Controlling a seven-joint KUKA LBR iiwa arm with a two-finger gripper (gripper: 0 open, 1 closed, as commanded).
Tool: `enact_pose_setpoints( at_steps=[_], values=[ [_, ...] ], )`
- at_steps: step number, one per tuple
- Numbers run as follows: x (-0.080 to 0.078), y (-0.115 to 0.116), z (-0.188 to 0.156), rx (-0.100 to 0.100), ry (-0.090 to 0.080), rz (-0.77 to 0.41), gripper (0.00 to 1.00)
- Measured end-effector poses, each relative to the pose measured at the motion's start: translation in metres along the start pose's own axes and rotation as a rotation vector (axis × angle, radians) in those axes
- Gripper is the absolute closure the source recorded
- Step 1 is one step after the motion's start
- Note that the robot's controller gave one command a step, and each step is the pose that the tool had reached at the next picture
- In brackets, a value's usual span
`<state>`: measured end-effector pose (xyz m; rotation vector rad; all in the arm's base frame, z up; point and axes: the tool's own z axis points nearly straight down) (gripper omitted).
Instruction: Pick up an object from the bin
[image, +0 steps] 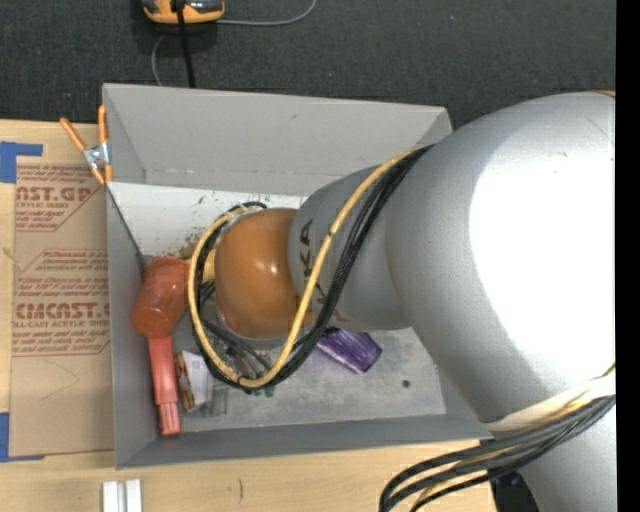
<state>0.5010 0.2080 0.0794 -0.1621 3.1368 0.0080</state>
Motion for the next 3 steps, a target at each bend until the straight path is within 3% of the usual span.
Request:
enact_pose_setpoints(
  at_steps=[1, 2, 3],
  values=[
    [-0.019, 0.009, 0.01, 0.001, -0.012, -0.007, 1.0],
    [-0.019, 0.009, 0.01, 0.001, -0.012, -0.007, 1.0],
    [-0.024, 0.009, -0.032, 0.003, -0.004, -0.027, 1.0]
  ],
)
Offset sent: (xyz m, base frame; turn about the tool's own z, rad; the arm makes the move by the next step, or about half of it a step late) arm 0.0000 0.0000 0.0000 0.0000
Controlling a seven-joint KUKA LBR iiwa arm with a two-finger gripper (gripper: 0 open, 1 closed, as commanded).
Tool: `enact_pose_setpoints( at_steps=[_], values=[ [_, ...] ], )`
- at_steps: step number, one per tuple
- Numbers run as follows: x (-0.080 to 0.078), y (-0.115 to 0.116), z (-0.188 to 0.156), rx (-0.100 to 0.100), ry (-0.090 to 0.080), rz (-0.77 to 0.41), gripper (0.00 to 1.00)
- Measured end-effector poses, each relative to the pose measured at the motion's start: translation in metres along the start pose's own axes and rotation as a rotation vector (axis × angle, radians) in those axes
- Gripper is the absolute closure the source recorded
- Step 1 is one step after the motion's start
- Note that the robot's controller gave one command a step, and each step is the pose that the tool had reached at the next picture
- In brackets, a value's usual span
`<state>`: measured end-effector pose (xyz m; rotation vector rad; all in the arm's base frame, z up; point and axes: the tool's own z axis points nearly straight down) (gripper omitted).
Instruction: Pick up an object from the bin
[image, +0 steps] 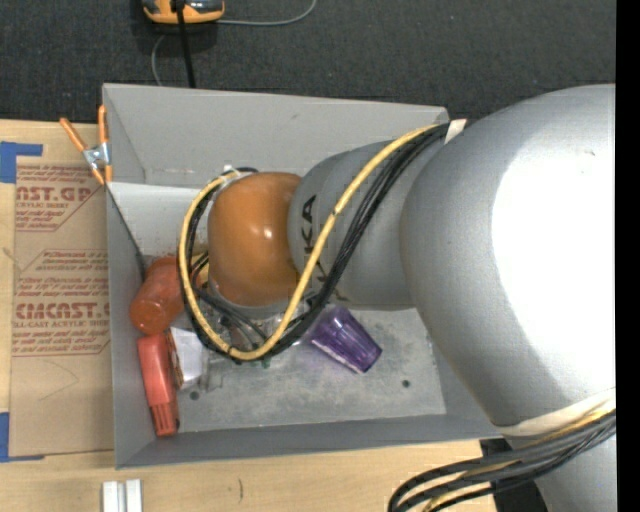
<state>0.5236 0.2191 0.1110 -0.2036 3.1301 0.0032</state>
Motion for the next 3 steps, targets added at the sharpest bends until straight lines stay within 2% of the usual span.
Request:
enact_pose_setpoints(
  at_steps=[1, 2, 3],
  values=[
    [-0.001, 0.001, -0.028, -0.005, -0.015, -0.002, 1.0],
    [0.011, 0.003, 0.0, -0.004, -0.009, 0.013, 1.0],
    [0.015, 0.005, -0.022, 0.0, 0.003, -0.001, 1.0]
  ],
)
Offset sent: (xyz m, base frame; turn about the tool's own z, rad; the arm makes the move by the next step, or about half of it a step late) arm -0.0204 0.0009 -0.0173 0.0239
